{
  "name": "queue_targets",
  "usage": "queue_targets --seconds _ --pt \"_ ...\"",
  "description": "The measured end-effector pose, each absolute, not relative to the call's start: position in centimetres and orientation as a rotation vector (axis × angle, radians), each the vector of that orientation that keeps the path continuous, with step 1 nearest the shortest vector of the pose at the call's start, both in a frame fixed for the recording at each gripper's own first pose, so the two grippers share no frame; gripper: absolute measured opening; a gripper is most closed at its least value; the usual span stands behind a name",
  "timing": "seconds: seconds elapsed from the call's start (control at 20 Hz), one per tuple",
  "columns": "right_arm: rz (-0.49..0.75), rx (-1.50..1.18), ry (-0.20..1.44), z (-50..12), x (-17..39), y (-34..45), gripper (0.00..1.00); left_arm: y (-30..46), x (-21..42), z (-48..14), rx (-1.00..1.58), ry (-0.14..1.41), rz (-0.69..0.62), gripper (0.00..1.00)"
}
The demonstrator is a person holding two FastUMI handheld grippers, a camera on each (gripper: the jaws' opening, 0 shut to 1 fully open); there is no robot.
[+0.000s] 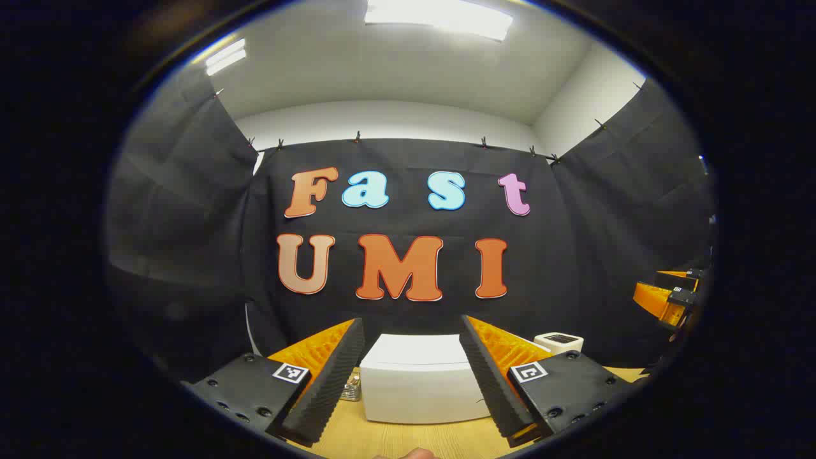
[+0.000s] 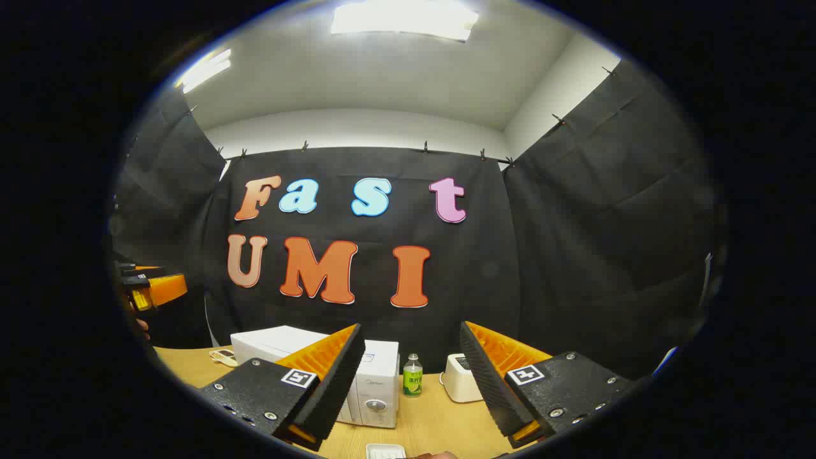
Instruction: Open the microwave oven with the left hand, put the food in, and close the microwave oven.
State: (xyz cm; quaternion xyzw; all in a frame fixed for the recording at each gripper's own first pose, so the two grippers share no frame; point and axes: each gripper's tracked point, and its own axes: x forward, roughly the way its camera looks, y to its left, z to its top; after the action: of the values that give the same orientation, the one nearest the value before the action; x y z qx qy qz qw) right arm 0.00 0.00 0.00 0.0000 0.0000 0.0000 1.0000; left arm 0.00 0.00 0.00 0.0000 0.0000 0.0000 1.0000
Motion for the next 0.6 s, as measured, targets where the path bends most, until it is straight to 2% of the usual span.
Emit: queue_targets --seconds 0.6 --pt "-0.004 0.017 -0.022 0.89 0.41 -0.36 0.93 0.09 1.01 0.02 0.019 0.033 -0.031 0.97"
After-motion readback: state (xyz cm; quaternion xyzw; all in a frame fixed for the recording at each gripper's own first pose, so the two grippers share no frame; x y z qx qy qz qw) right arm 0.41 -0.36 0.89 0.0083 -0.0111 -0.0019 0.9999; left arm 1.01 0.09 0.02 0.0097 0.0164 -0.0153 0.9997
